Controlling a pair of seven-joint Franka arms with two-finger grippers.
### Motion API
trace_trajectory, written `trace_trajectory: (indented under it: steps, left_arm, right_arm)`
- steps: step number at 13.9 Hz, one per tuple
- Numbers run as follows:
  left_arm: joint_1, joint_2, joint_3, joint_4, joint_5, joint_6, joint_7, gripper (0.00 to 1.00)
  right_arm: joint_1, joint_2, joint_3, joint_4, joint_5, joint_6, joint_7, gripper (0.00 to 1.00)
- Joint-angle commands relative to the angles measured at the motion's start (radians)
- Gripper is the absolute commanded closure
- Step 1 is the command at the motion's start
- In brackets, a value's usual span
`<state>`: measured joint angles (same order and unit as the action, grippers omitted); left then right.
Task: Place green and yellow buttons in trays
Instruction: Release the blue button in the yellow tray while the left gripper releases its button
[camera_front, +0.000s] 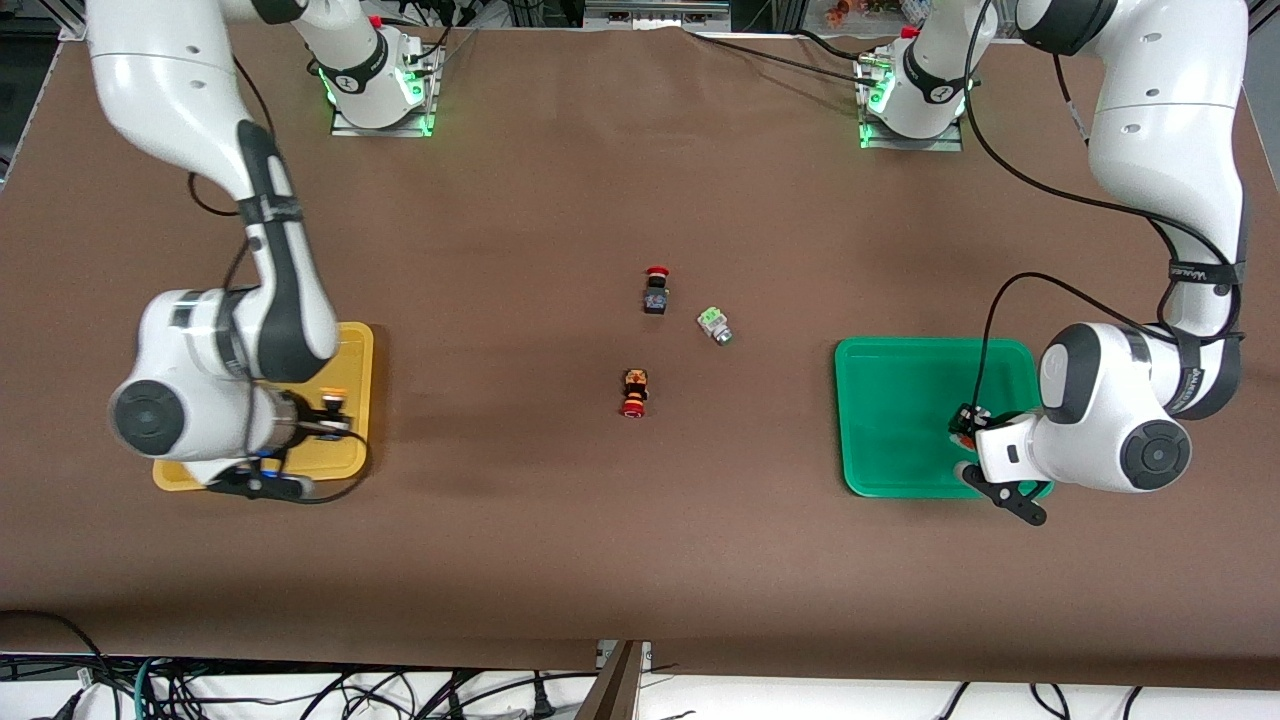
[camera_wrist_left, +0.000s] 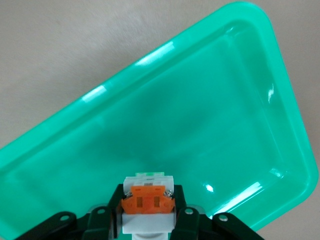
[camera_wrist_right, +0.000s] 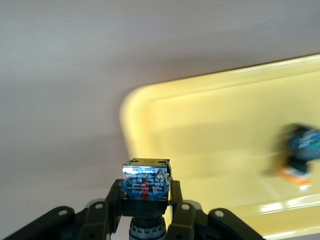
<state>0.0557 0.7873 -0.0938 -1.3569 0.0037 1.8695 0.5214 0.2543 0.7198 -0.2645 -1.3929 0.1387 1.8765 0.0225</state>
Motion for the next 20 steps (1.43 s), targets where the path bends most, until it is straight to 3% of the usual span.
trace_trajectory:
  steps: [1, 3, 5, 6, 7, 8, 11, 15, 20]
  left_arm:
    - [0.016, -0.022, -0.012, -0.109, -0.025, 0.081, 0.019, 1.00]
    - [0.022, -0.033, -0.014, -0.178, -0.033, 0.132, 0.017, 0.98]
    - [0.024, -0.033, -0.014, -0.188, -0.054, 0.138, 0.017, 0.92]
    - [0.023, -0.039, -0.014, -0.182, -0.054, 0.128, 0.012, 0.58]
    - [0.016, -0.054, -0.014, -0.180, -0.054, 0.126, 0.011, 0.06]
    - [0.013, -0.075, -0.014, -0.180, -0.053, 0.119, 0.020, 0.00]
    - [0.010, -0.149, -0.078, -0.176, -0.054, -0.001, -0.090, 0.00]
    - [0.010, -0.217, -0.167, -0.198, -0.053, -0.090, -0.286, 0.00]
    - [0.010, -0.312, -0.332, -0.404, -0.053, 0.012, -0.761, 0.00]
  right_arm:
    - [-0.021, -0.020, -0.027, -0.122, 0.002, 0.096, -0.157, 1.00]
    - [-0.029, -0.026, -0.028, -0.188, 0.004, 0.148, -0.167, 1.00]
    - [-0.030, -0.033, -0.028, -0.228, 0.002, 0.185, -0.180, 1.00]
    - [-0.036, -0.031, -0.028, -0.229, 0.004, 0.190, -0.197, 1.00]
    - [-0.053, -0.030, -0.028, -0.224, 0.004, 0.190, -0.213, 0.54]
    - [-0.055, -0.033, -0.028, -0.213, 0.004, 0.185, -0.219, 0.01]
    - [-0.055, -0.095, -0.032, -0.137, 0.002, 0.110, -0.222, 0.00]
    - [-0.058, -0.161, -0.038, 0.006, -0.014, -0.093, -0.236, 0.00]
    - [-0.058, -0.250, -0.058, 0.155, -0.011, -0.344, -0.262, 0.00]
